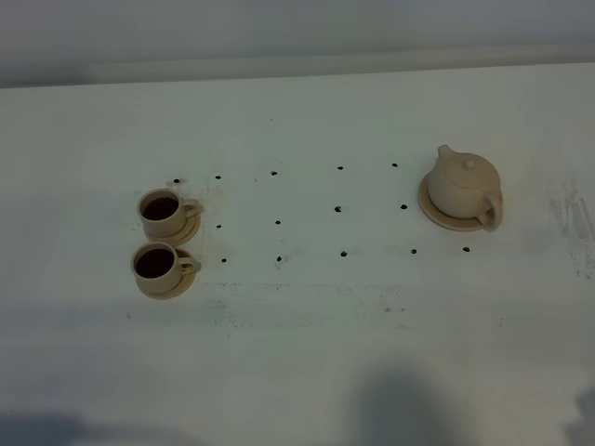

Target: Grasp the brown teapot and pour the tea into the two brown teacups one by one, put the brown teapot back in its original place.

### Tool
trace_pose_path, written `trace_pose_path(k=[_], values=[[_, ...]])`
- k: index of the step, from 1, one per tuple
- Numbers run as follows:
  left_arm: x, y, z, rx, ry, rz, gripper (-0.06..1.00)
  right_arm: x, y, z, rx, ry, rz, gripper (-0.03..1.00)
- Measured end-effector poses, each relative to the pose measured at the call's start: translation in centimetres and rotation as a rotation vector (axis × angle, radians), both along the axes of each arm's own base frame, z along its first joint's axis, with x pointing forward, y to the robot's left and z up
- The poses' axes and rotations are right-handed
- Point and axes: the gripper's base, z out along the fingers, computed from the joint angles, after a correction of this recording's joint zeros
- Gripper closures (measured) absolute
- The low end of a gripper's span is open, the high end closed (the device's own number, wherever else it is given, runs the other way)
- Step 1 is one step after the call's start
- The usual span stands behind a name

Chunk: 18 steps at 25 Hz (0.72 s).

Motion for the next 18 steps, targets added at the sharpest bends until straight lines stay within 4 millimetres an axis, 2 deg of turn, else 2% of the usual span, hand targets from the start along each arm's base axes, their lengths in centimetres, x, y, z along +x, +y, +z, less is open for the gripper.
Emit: trace_pose_path(k=[6,15,18], values=[[0.0,0.0,0.0,0.0,0.0,0.0,0.41,-1.8,-0.5,0.6,0.039,-0.11,-0.006,0.43],[0.0,0.0,0.0,0.0,0.0,0.0,0.41,-2.1,-0.6,0.8,0.049,-0.129,-0.014,0.43],[0.0,0.0,0.0,0.0,0.0,0.0,0.41,-2.7,-1.1,1.0,0.06,-0.179,-0.074,0.43]])
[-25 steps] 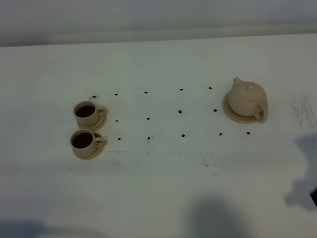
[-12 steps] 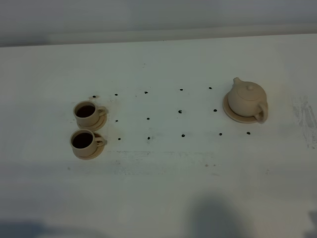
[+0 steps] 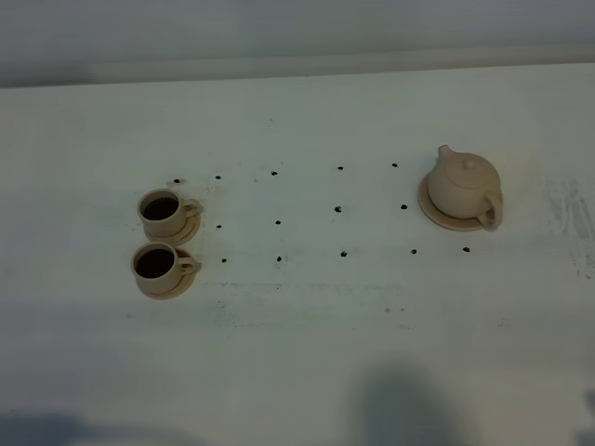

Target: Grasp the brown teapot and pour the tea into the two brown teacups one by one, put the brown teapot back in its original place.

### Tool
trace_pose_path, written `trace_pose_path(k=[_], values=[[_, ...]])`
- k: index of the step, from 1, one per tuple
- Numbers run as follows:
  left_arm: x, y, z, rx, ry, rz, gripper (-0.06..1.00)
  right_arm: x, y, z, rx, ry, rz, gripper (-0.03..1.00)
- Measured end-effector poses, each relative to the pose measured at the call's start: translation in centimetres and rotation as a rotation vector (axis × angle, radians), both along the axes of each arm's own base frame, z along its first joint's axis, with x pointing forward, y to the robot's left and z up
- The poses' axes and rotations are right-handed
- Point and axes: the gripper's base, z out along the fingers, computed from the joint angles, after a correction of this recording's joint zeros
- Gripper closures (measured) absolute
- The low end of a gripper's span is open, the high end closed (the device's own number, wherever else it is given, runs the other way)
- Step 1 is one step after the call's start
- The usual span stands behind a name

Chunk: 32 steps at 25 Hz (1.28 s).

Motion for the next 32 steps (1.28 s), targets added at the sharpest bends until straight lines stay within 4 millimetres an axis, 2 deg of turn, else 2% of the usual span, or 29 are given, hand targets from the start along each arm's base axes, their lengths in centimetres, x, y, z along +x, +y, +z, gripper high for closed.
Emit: trace_pose_path(k=[6,14,32], values=[[0.0,0.0,0.0,0.0,0.0,0.0,0.41,-2.3,-1.1,0.7,0.02,-0.166,-0.196,0.43],[0.0,0.0,0.0,0.0,0.0,0.0,0.41,-5.9,-1.1,0.9,0.042,-0.396,-0.225,0.43],[0.0,0.0,0.0,0.0,0.0,0.0,0.41,-6.1,-1.1,0.8,0.046,-0.411,-0.226,0.43]])
